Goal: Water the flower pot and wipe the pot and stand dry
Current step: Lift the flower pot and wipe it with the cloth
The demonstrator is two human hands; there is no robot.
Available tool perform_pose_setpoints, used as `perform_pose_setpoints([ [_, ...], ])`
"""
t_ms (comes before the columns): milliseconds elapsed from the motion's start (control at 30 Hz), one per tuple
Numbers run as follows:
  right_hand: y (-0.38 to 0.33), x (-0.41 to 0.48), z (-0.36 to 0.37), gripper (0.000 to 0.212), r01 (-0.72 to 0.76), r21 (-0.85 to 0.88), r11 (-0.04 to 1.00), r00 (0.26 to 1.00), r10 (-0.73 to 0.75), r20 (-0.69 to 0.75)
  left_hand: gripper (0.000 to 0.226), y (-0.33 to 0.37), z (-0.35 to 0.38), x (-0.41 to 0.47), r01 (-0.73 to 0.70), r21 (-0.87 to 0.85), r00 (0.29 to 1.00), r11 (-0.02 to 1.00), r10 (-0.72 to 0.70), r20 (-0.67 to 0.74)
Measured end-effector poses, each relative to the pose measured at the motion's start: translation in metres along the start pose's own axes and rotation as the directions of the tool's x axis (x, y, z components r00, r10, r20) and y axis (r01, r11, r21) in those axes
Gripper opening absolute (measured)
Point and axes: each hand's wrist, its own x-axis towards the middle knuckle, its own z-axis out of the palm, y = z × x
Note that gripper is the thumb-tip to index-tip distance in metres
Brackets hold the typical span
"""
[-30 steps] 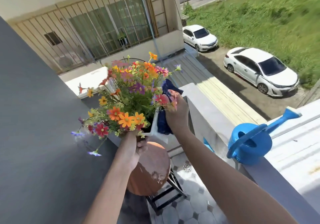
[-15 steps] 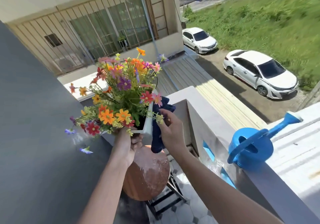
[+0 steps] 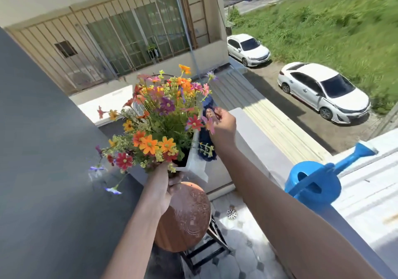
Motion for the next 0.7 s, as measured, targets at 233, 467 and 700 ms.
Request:
perform_pose_setpoints([
  [233, -0.006, -0.068, 0.010, 0.018, 0.112, -0.053, 0.992, 0.991, -0.108, 0.081, 0.025, 0.010, 0.005, 0.013, 0.023, -0.129, 0.998, 0.991, -0.030, -0.051],
  [467, 0.031, -0.097, -0.011, 0.021, 0.147, -0.144, 0.979, 0.980, -0.125, 0.152, 0.032, 0.026, -0.005, 0.010, -0.035, -0.198, 0.999, 0.980, 0.031, -0.022],
  [700, 0.026, -0.100, -0.007, 0.026, 0.089, -0.082, 0.993, 0.989, -0.079, 0.123, 0.032, 0.022, -0.005, 0.004, -0.062, -0.132, 0.998, 0.989, 0.059, -0.027],
])
